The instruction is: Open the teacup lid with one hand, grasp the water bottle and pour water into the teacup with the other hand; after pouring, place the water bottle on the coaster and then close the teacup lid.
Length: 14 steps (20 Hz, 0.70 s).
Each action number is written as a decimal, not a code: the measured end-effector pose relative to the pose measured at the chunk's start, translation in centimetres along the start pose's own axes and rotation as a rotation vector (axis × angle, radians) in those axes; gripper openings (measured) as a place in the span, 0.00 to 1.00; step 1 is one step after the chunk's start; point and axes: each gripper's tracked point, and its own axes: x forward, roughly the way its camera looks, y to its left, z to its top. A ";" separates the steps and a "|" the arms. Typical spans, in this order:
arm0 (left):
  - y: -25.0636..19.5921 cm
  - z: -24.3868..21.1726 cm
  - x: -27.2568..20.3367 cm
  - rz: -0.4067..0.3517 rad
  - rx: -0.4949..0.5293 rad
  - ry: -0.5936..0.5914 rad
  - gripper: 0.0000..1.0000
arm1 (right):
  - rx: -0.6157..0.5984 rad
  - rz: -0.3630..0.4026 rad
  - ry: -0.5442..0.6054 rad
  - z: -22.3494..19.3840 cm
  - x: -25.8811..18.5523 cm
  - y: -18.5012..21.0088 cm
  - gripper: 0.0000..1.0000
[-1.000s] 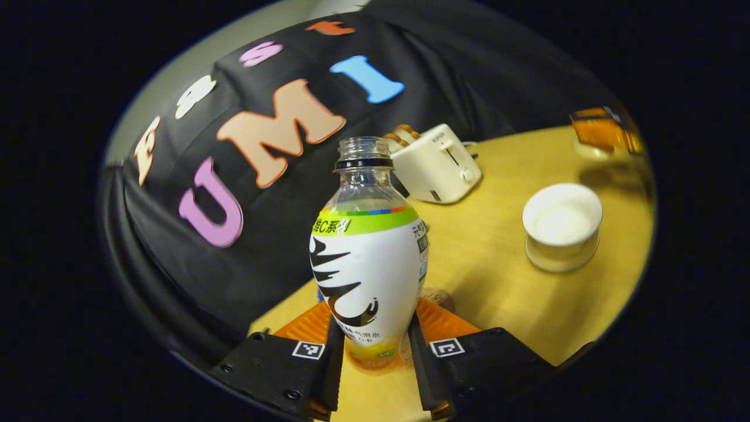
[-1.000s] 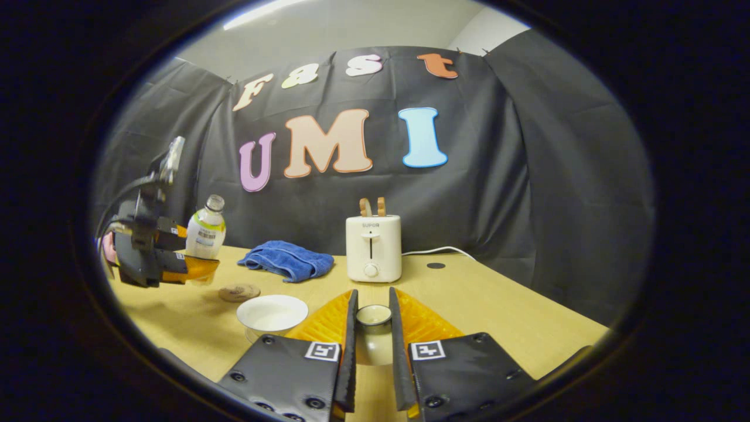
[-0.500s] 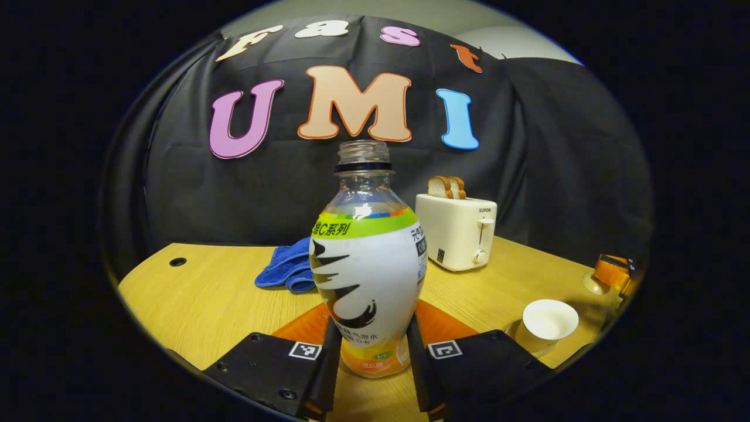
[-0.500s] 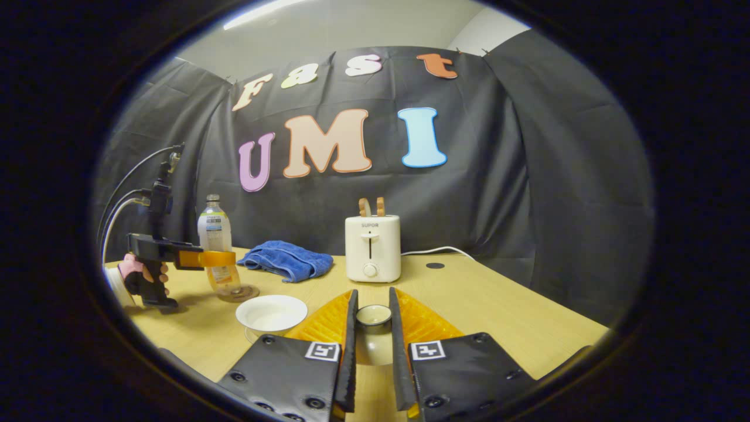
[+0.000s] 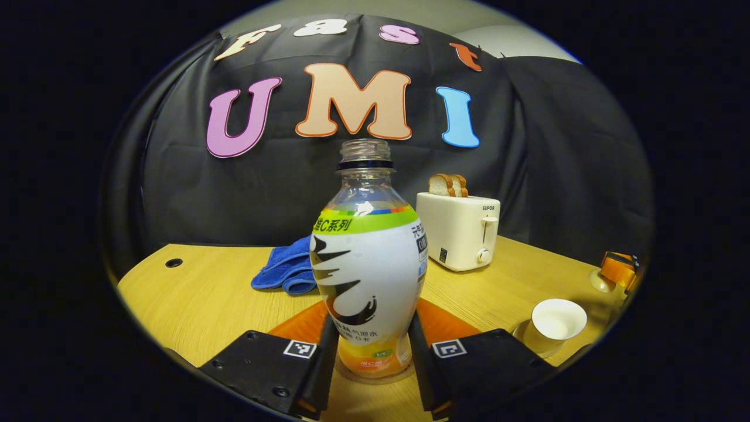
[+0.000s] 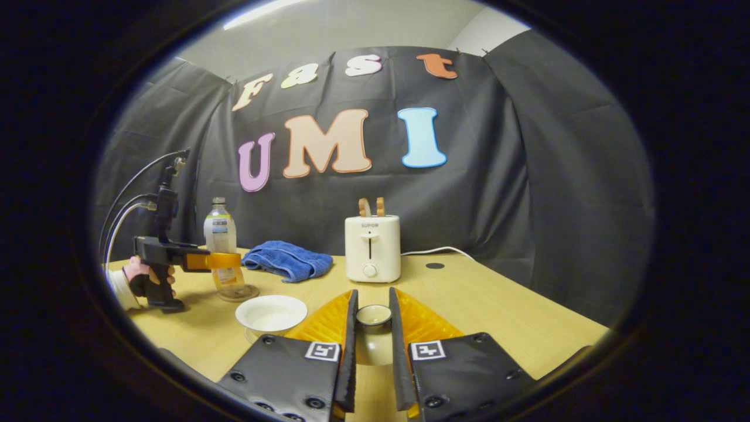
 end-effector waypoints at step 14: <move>-0.2 0.3 -0.3 -0.007 0.052 0.006 0.80 | -0.001 -0.004 0.000 0.0 0.0 0.0 0.29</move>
